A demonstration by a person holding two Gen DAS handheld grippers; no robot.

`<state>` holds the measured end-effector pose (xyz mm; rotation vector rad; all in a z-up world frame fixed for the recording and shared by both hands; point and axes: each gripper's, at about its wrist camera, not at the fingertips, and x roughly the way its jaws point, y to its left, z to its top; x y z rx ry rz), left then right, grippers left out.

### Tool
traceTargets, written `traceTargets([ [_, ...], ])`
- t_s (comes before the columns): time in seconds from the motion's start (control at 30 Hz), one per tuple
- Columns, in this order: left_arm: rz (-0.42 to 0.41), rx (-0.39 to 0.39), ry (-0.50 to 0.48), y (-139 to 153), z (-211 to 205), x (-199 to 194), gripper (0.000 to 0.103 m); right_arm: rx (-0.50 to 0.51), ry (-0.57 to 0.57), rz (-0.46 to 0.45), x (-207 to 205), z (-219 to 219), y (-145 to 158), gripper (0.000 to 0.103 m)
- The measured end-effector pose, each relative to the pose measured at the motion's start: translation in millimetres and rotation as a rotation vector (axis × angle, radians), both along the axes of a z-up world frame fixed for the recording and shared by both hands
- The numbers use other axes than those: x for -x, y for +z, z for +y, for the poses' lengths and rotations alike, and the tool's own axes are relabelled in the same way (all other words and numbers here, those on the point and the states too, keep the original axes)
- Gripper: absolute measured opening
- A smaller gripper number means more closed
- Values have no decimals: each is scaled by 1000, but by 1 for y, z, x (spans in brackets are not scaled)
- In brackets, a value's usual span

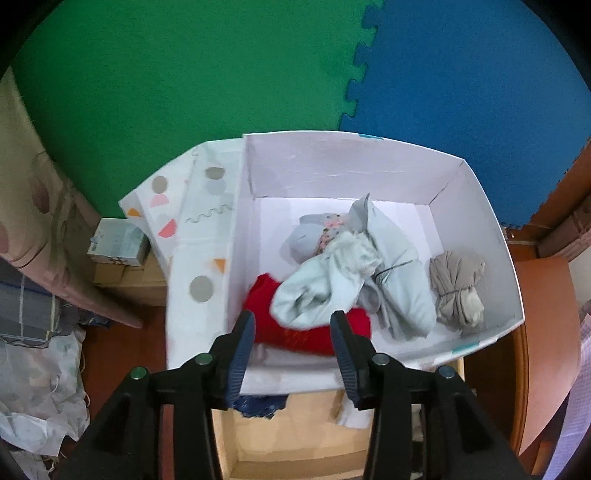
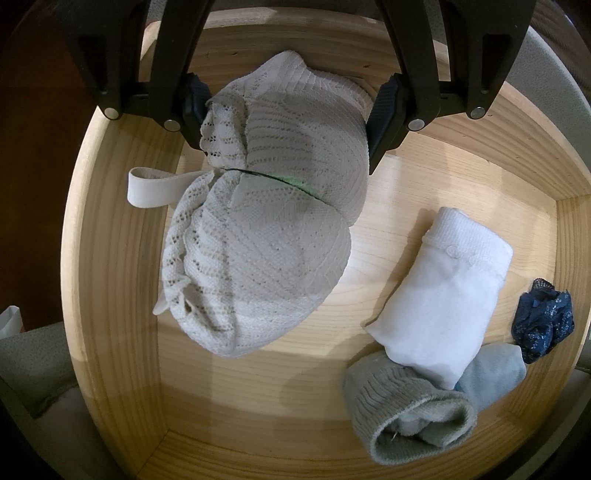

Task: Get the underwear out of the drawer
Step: 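Move the left tool back over the drawer while the right tool holds the bra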

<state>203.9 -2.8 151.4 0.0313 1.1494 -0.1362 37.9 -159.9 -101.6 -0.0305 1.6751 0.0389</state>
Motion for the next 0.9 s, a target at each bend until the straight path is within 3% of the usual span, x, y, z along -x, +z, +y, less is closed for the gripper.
traceTargets([
  [0.2,-26,-43,15,0,28,37,44,2,0,1,0,0,0,66],
  [0.33,-28,-75,36,-16,44,63,44,3,1,4,0,-2,-1,66],
  [0.9,132,-64,106,-162,56,131,44,5,-5,-1,1,-5,0,64],
])
